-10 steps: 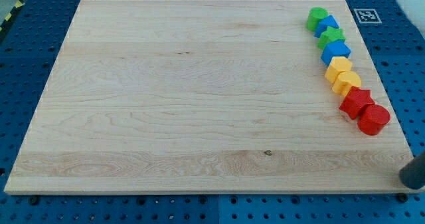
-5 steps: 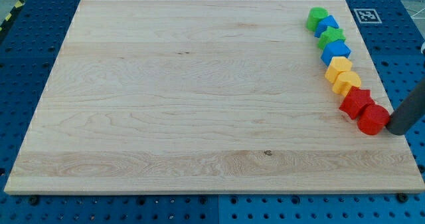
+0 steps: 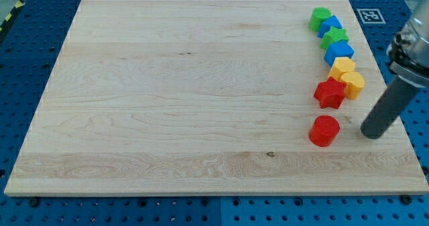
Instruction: Slide red circle towards center
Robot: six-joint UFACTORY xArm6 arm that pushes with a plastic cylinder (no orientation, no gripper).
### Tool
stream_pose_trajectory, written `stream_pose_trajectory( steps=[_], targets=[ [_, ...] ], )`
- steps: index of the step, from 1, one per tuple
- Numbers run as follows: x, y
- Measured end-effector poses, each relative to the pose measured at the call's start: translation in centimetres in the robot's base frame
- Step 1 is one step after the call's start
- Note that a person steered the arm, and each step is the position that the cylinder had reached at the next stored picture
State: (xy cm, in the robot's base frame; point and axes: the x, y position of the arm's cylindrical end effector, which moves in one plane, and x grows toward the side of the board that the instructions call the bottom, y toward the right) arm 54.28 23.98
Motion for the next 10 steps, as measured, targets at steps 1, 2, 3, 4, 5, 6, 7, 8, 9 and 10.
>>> stream_pose_trajectory(
  steps=[1,2,3,4,5,6,7,8,9,10],
  targets=[
    [1.1,-3.5],
    [-0.8,-8.5],
    [-4.3,-12.4],
    [-5.8,-16.1],
    [-4.4,-17.7],
    [-1.6,-17.1],
    [-1.9,-19.0],
    [-6.0,-22.3],
    [-9.8,-25.8],
    [-8.6,-26.4]
  ],
)
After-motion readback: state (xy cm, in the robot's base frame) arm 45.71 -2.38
